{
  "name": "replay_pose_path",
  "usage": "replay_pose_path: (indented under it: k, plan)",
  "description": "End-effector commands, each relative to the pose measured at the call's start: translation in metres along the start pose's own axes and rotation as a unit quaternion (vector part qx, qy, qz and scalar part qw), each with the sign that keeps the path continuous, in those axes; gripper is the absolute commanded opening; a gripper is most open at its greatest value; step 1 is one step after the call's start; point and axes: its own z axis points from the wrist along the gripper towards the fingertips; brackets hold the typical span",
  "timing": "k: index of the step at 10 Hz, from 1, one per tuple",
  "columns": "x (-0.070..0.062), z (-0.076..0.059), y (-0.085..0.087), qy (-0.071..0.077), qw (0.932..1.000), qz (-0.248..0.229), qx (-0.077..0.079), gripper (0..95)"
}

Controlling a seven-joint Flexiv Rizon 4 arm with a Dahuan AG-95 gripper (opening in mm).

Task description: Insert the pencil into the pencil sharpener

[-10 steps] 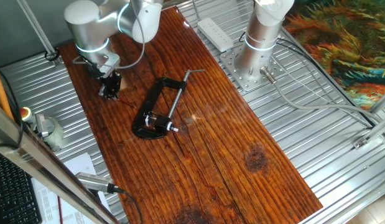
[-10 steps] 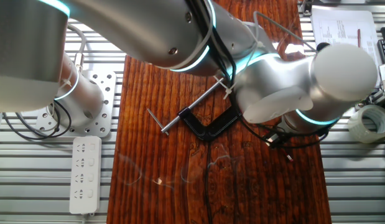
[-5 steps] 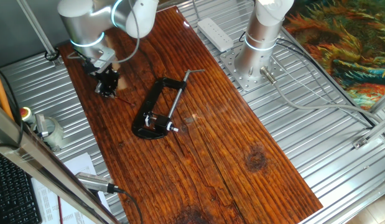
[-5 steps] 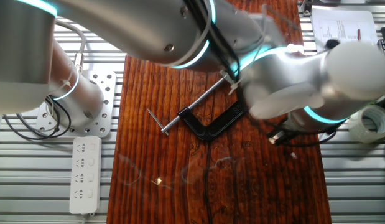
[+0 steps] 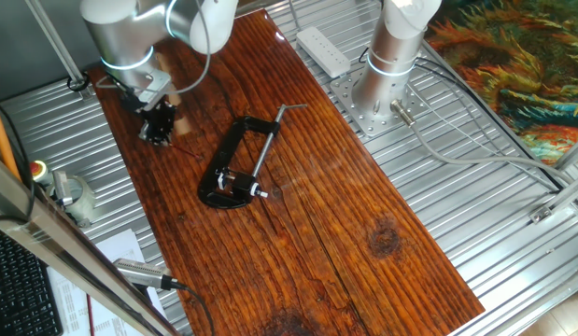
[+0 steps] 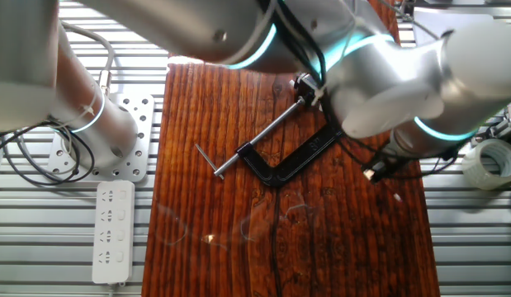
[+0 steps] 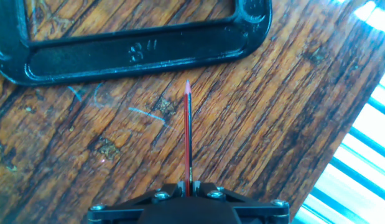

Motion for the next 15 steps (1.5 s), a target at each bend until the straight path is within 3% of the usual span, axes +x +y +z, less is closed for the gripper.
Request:
replay_pose_path:
  k: [1, 5, 10, 15]
  plan:
    - [-0.005, -0.004, -0.006, -0.001, 1.0000, 0.000, -0.002, 0.0]
    - [-0.018, -0.005, -0.022, -0.001, 0.9997, -0.023, -0.002, 0.0]
    - [-0.032, -0.001, -0.033, -0.025, 0.9993, -0.023, -0.013, 0.0]
    - [-0.040, -0.006, -0.036, -0.023, 0.9993, -0.025, -0.014, 0.0]
